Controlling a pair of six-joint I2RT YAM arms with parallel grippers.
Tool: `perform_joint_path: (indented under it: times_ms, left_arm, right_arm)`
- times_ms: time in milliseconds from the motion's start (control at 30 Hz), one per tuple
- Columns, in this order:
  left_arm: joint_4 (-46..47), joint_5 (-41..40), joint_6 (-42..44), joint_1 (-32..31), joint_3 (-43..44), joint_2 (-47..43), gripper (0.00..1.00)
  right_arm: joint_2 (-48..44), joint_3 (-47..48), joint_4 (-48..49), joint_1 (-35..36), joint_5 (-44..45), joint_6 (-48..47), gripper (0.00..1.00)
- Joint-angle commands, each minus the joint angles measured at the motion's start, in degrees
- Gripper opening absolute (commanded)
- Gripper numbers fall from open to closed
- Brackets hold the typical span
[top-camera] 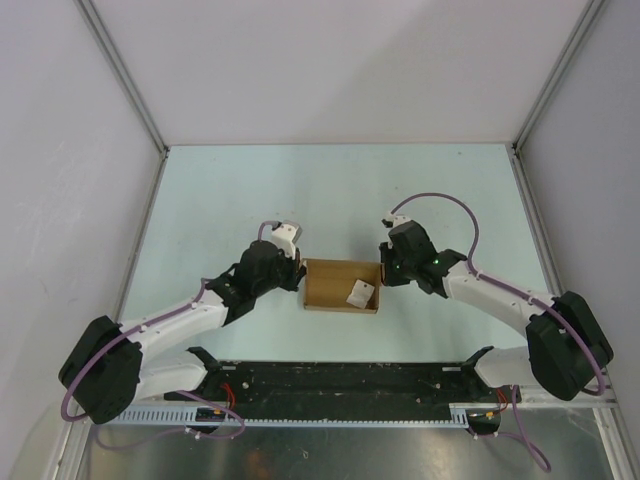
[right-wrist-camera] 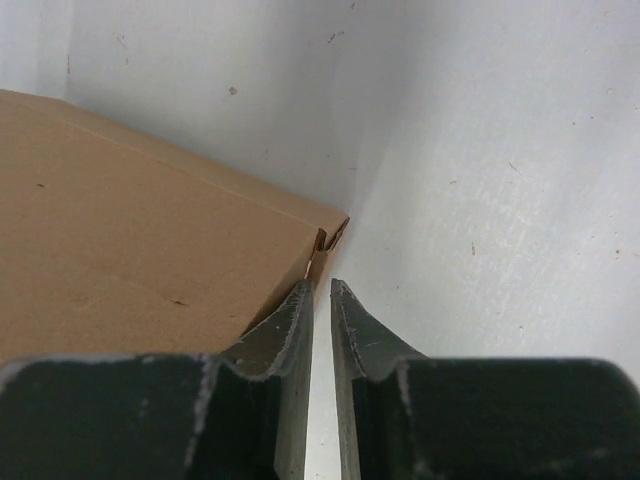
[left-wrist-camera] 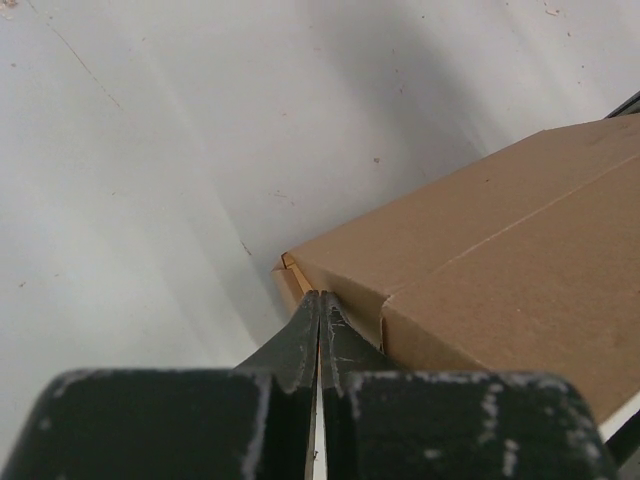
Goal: Fold the paper box
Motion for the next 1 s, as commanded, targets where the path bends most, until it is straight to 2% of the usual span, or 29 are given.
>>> perform_joint_path:
  times_ms: [0, 333, 767, 967]
  left_arm:
    - [2.70, 1.53, -0.25, -0.55, -0.45, -1.44, 0.01]
    - [2.70, 1.62, -0.16, -0.64, -0.27, -0.56, 0.01]
    - [2.79, 0.74, -0.43, -0.64, -1.33, -0.65, 0.01]
    - [2.70, -0.05, -0.69, -0.64, -1.77, -0.56, 0.00]
  right_arm:
    - [-2.53, 2.09, 0.10, 0.47, -0.65, 0.06, 0.17]
    - [-1.74, 2.09, 0.80, 0.91, -1.17, -0.20, 0.19]
    - [-1.83, 0.68, 3.61, 1.09, -0.82, -0.20, 0.32]
    - [-1.13, 0.24, 4.14, 1.26, -1.00, -0.38, 0.34]
